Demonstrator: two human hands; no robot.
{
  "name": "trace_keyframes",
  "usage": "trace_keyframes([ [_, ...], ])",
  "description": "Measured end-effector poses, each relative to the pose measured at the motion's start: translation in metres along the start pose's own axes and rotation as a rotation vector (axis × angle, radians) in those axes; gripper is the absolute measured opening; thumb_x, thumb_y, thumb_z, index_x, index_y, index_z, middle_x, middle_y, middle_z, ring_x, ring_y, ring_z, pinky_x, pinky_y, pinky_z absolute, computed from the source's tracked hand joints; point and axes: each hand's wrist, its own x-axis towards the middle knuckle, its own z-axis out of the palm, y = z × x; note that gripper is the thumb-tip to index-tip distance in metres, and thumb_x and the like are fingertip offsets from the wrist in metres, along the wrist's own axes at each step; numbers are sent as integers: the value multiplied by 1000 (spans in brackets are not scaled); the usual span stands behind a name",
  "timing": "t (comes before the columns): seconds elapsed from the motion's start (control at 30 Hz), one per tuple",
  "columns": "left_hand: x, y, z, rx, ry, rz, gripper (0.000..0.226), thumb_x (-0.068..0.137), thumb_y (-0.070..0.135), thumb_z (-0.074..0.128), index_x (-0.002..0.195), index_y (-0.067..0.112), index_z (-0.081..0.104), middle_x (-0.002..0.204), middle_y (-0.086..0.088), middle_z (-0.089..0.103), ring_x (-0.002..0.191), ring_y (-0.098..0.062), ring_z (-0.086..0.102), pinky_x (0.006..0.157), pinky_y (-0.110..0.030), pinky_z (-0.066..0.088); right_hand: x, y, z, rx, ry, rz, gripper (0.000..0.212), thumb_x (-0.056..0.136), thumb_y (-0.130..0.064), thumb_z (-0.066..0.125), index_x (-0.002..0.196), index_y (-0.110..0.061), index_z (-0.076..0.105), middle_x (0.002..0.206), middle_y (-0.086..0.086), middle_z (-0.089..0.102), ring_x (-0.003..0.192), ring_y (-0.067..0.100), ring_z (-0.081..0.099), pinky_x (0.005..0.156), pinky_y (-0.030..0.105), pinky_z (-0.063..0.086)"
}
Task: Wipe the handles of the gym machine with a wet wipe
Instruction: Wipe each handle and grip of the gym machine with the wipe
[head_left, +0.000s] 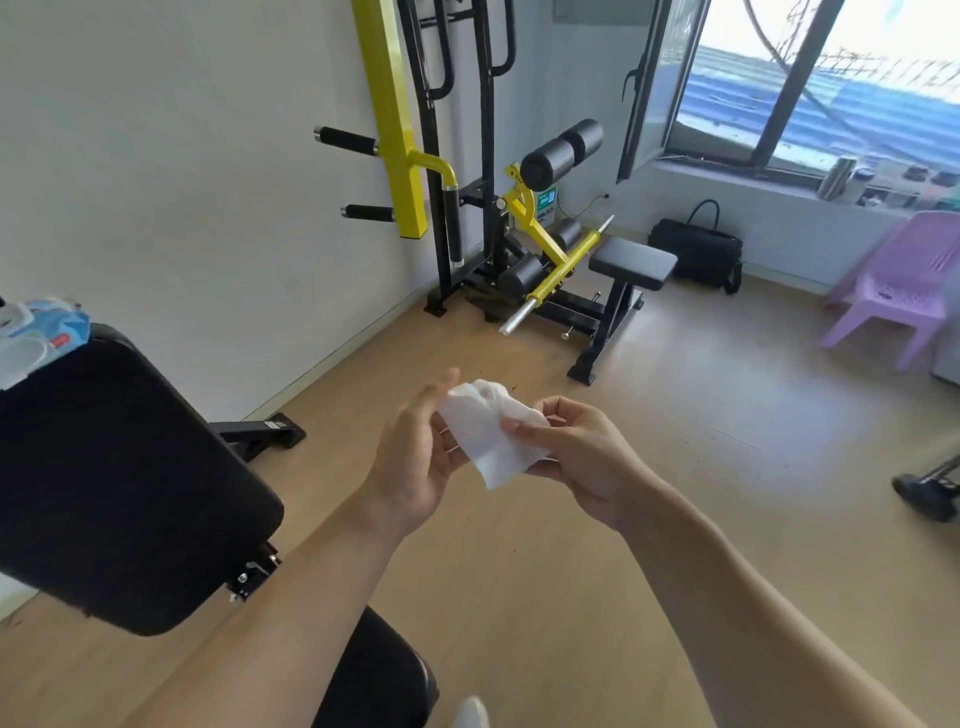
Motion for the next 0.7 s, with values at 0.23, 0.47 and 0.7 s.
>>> trace_keyframes([
  [0.23,65,1,-4,101,86,64,36,84,-3,72,116,10,61,119,-19,65,101,-32,70,70,-35,60,53,-10,-18,-31,-259,250,44,85,-30,79,121,-7,68,99,7,71,85,18,66,86,35,58],
  [0.47,175,11,-18,225,93,140,51,82,-7,71,121,25,63,114,-3,71,99,-20,71,70,-33,60,171,-32,-12,211,43,75,25,90,-15,67,113,-4,68,102,14,71,89,23,68,79,35,56],
  [0.7,290,48,-31,421,171,155,39,86,13,74,121,26,63,115,7,68,100,-13,68,82,-35,61,299,-69,2,184,203,32,17,95,-11,63,107,-4,72,106,17,72,93,26,69,84,41,59],
])
